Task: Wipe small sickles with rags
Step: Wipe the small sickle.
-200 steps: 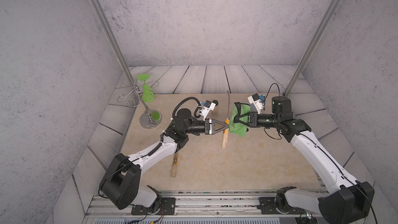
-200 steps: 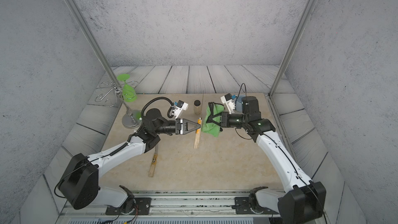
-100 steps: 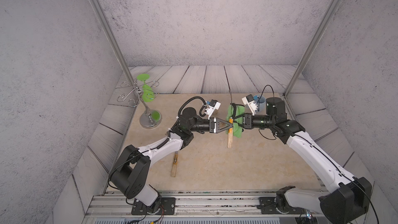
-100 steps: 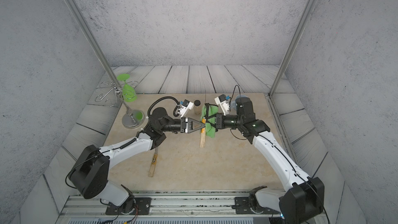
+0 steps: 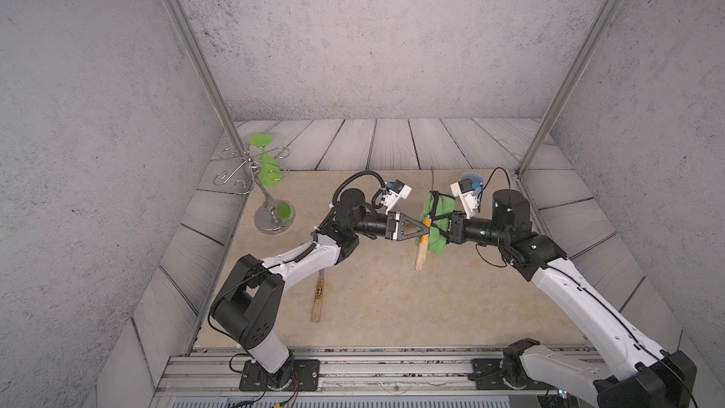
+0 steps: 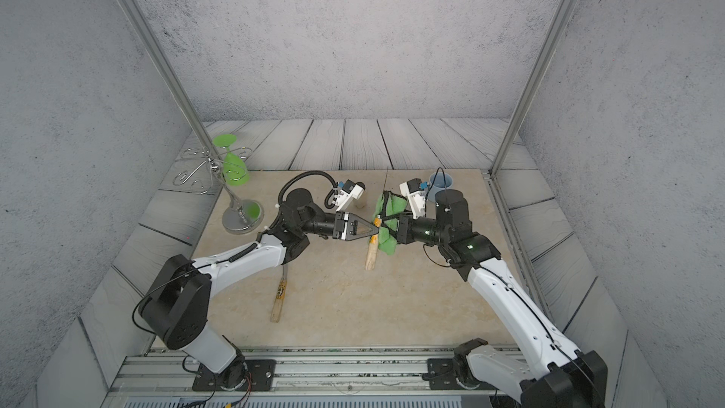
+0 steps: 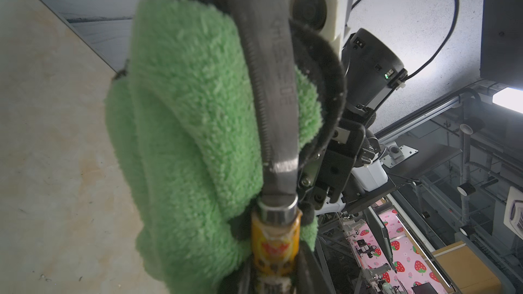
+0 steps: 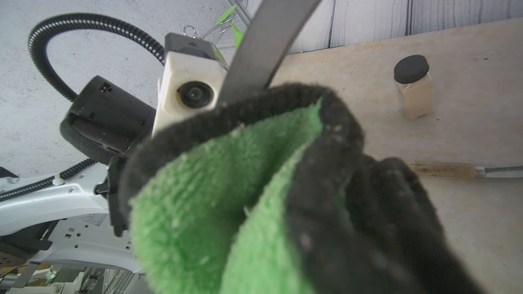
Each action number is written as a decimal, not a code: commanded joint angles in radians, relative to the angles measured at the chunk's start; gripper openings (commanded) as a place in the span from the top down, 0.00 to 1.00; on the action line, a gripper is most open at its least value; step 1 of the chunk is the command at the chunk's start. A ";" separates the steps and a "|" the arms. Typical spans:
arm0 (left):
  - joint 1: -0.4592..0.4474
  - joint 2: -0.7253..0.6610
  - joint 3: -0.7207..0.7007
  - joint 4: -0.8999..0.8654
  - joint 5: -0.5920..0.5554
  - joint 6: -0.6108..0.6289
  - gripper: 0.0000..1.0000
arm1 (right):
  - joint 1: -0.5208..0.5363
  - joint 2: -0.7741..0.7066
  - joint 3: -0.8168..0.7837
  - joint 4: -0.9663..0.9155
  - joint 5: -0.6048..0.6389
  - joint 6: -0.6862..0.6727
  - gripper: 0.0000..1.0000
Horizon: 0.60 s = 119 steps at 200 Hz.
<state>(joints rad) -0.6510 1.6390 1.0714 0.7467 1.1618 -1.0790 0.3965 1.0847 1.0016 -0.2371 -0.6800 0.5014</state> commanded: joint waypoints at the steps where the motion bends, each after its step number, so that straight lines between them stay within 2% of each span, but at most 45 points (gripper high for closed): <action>1: 0.017 0.060 0.065 0.055 -0.216 0.000 1.00 | 0.108 -0.048 -0.033 -0.064 -0.259 0.001 0.82; 119: 0.046 0.075 0.097 0.011 -0.268 0.043 1.00 | 0.178 -0.068 -0.081 -0.061 -0.213 0.015 0.83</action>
<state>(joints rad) -0.6415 1.6947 1.0985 0.7128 1.2018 -1.0569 0.4412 1.0561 0.9386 -0.2092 -0.5415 0.5274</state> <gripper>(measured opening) 0.236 0.167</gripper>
